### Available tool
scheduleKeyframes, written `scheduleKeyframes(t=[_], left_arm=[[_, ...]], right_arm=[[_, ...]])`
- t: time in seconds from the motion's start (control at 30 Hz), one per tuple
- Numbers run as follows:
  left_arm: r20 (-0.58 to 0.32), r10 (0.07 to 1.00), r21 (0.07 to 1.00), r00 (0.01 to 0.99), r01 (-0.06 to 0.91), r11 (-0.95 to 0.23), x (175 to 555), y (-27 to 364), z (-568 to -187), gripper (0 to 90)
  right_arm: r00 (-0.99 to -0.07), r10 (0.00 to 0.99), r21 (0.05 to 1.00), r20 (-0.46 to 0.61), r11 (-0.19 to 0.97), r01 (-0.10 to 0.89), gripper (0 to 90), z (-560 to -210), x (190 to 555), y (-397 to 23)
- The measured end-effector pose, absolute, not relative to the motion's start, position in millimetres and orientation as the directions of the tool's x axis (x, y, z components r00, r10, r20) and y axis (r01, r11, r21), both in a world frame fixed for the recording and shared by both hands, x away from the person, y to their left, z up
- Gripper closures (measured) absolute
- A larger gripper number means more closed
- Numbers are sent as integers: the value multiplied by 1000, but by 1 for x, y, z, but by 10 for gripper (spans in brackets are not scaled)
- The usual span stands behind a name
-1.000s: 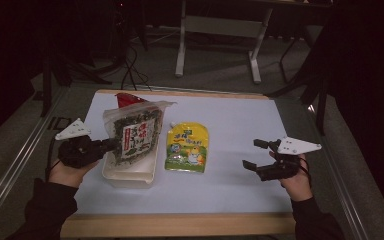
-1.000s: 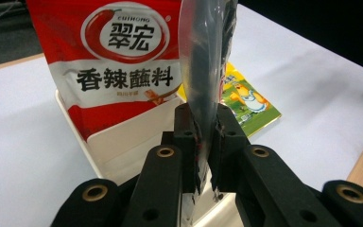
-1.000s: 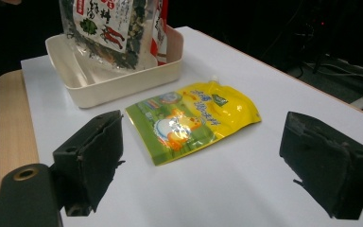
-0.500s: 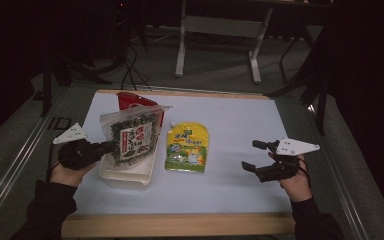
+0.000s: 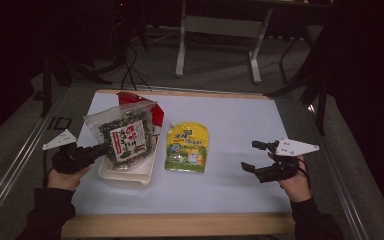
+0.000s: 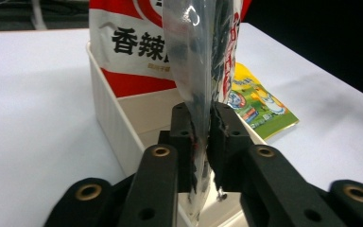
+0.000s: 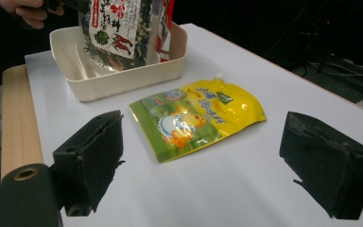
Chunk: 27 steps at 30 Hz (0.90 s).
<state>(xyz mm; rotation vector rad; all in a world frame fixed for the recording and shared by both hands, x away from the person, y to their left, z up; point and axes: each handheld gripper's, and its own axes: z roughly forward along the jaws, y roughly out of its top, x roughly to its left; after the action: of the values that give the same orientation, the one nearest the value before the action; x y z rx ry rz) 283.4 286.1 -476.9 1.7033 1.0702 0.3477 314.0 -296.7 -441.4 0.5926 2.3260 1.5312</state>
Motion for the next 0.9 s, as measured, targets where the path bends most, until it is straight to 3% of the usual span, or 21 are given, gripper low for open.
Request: scheduleKeyframes(t=[0.53,0.9], left_arm=[[-182,815,901,551,424,-86,257,274,-463,396],[-152,827,918,541,388,-85,232,268,-455,296]], right_arm=[[-860,508,905,-40,384,184,123,-441,316,-297],[-853,522,894,-23,392,215,135,-442,316,-296]])
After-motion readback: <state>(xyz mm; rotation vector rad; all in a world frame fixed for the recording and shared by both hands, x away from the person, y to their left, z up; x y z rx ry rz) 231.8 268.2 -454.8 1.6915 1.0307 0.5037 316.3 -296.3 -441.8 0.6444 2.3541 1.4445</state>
